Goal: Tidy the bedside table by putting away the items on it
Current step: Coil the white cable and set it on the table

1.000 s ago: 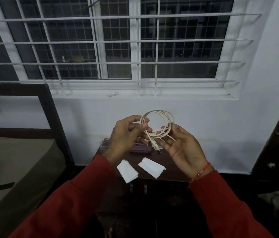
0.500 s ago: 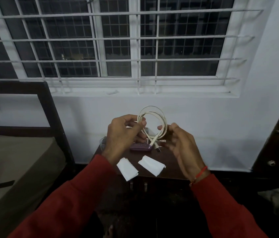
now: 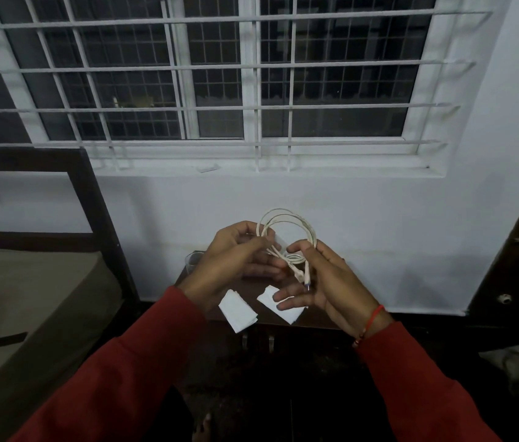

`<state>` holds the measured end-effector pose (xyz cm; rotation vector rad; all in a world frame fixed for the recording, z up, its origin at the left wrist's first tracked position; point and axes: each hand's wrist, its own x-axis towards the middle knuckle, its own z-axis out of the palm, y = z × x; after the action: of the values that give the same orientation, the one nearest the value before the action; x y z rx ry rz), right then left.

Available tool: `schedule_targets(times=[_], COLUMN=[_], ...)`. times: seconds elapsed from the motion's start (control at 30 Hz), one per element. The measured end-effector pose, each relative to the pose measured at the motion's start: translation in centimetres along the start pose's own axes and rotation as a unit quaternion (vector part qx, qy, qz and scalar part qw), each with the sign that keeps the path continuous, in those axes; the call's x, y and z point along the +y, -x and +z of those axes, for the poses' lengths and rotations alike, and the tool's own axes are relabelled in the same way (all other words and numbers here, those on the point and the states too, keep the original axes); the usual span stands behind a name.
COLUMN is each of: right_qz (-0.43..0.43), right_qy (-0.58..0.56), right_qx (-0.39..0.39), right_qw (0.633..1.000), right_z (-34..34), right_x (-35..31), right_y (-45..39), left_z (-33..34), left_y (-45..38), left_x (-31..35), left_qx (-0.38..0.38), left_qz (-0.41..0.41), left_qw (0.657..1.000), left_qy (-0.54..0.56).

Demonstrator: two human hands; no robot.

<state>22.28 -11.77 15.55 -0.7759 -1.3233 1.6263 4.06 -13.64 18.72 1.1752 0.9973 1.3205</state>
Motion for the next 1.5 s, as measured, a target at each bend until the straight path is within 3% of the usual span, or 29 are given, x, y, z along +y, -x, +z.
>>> schedule_targets(times=[0.07,0.17,0.27,0.37,0.43,0.47,0.73,0.9,1.13,1.3,1.5], right_qz=[-0.022,-0.053,-0.052,-0.045,-0.034,-0.024,0.038,0.064,0.014,-0.018,-0.031], right_qy=[0.001,0.094,0.165,0.161,0.107,0.067,-0.155,-0.271,-0.297,-0.252,-0.167], right_qx=[0.023,0.055,0.016,-0.019,-0.028,-0.027,-0.025,-0.010,0.037,0.073,0.058], right_qw=[1.000,0.993,0.985,0.986,0.993,0.997,0.987,0.960,0.954,0.965,0.984], right_z=[-0.1,-0.2,0.0,0.9,1.2,1.2,-0.1,0.2,1.3,2.7,1.9], right_x=[0.1,0.2,0.3,0.4,0.4,0.3,-1.2,-1.0,-0.5,-0.1,0.7], right_y=[-0.2,-0.3,0.0,0.2,0.3,0.3,0.4,0.3,0.0,-0.1,0.0], left_z=[-0.4,-1.0,-1.2,-0.9,-0.5,-0.4,-0.1,-0.2,0.2,1.4,1.4], left_y=[0.0,-0.2,-0.8,-1.4,-1.7,-1.7,-1.4,-1.5,-1.1,-1.2,-1.8], left_x=[0.1,0.6,1.7,2.6,3.0,3.1,1.5,1.1,0.7,-1.0,-2.1], left_qx=[-0.026,-0.041,-0.051,-0.098,-0.083,-0.068,0.031,0.061,-0.033,-0.039,0.048], left_qz=[-0.023,-0.029,0.010,0.059,0.103,0.117,0.129,0.140,0.137,0.124,0.156], left_qw=[0.999,0.996,0.985,0.939,0.897,0.894,0.970,0.978,0.989,0.991,0.978], left_qy=[-0.007,-0.068,-0.162,-0.324,-0.421,-0.428,-0.202,-0.140,0.048,0.035,-0.126])
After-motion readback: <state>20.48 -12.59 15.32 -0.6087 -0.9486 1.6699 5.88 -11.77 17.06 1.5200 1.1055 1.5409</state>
